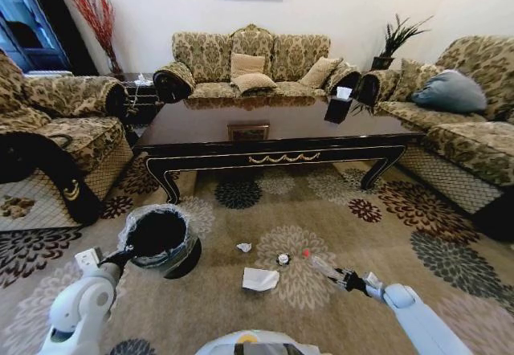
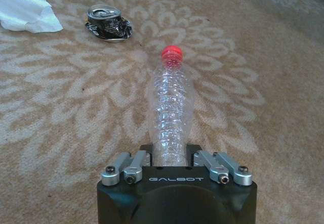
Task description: Move to the front of the table and pick up the trash from the floor, then place it into the trash bin.
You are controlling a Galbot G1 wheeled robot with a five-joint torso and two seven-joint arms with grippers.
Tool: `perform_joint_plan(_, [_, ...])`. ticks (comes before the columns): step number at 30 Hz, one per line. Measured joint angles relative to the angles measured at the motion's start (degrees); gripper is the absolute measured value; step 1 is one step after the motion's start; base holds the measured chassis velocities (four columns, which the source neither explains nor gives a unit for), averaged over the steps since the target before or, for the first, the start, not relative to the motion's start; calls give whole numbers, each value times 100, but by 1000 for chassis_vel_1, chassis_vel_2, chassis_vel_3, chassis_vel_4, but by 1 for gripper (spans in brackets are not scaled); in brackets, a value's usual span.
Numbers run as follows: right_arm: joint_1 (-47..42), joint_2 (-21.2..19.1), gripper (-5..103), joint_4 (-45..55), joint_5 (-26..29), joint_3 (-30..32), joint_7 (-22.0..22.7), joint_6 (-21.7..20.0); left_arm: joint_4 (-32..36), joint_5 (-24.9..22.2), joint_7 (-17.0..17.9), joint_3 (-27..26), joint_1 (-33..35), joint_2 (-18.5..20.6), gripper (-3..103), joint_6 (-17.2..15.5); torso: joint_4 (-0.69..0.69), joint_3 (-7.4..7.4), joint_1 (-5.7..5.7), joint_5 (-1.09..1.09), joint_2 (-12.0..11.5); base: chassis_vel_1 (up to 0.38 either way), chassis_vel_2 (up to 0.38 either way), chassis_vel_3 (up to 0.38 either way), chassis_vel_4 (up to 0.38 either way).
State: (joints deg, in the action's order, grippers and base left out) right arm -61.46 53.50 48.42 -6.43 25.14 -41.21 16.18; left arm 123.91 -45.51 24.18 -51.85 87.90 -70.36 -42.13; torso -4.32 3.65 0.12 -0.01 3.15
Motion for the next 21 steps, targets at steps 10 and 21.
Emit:
perform_joint_plan(10, [38, -44, 20, 624, 1719, 33, -182, 344, 108, 49, 9, 254, 37, -28, 2, 0, 1, 1, 0, 2, 0, 0, 0, 0, 0])
perform_joint_plan(21, [51, 16, 20, 2810, 4595, -961, 578, 478, 4, 28, -73, 886, -137, -135, 2, -1, 0, 1, 0, -1, 0, 0, 0, 0, 0])
